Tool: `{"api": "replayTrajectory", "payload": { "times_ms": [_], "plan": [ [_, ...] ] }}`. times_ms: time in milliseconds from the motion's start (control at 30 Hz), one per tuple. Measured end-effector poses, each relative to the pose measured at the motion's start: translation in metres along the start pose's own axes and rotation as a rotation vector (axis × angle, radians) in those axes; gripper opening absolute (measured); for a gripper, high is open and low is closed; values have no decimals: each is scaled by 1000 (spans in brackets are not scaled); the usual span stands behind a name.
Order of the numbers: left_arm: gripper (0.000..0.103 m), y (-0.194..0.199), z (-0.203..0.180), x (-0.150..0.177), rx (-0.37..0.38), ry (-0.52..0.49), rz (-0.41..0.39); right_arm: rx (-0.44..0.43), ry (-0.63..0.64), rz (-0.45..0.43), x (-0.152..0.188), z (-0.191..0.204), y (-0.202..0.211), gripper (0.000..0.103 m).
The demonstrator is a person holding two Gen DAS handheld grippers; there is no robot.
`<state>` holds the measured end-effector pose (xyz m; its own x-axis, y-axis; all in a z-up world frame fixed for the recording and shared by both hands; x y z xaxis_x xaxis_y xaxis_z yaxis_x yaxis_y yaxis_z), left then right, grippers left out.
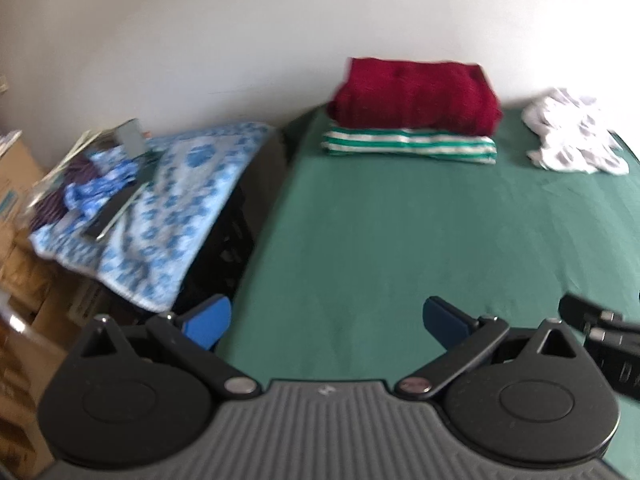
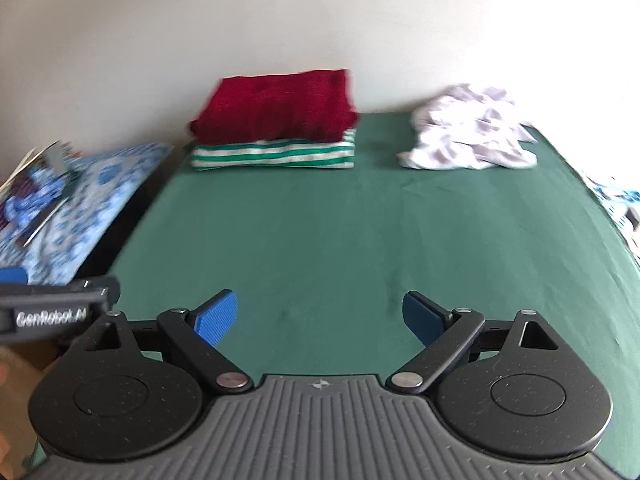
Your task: Fold clothes
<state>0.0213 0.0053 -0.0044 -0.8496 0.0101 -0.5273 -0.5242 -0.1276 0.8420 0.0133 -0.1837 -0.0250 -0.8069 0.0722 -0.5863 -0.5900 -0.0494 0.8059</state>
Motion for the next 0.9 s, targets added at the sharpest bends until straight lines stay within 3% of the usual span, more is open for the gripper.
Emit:
{"api": "replayTrajectory", "payload": {
  "times_ms": [200,400,700,900],
  "plan": [
    [103,-16,-20,-9,118,-95,7,58,-82,28,0,-8,-5,92],
    [103,-29,-31,-16,157,-164,27,96,-93,23,-9,-8,-7,92],
    [103,-34,-26,-36,114,-95,14,153,-111,16,-21,-8,-9,92],
    [103,-35,-16,-40,53,-27,9,83,-45,22,-38,1,-20,92]
  ]
}}
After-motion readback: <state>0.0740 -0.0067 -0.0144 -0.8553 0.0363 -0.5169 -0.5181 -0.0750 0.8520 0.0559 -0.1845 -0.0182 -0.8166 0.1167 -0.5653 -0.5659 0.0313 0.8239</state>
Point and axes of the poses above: each gripper's, at about its wrist camera, not at the fingertips, and y roughly against the way its jaws point, z to its left, x to its underside, the point moved 8 cm from there along -y, roughly the way its jaws point, and after that the axes turned 11 degrees about z, right-handed, at the moved point
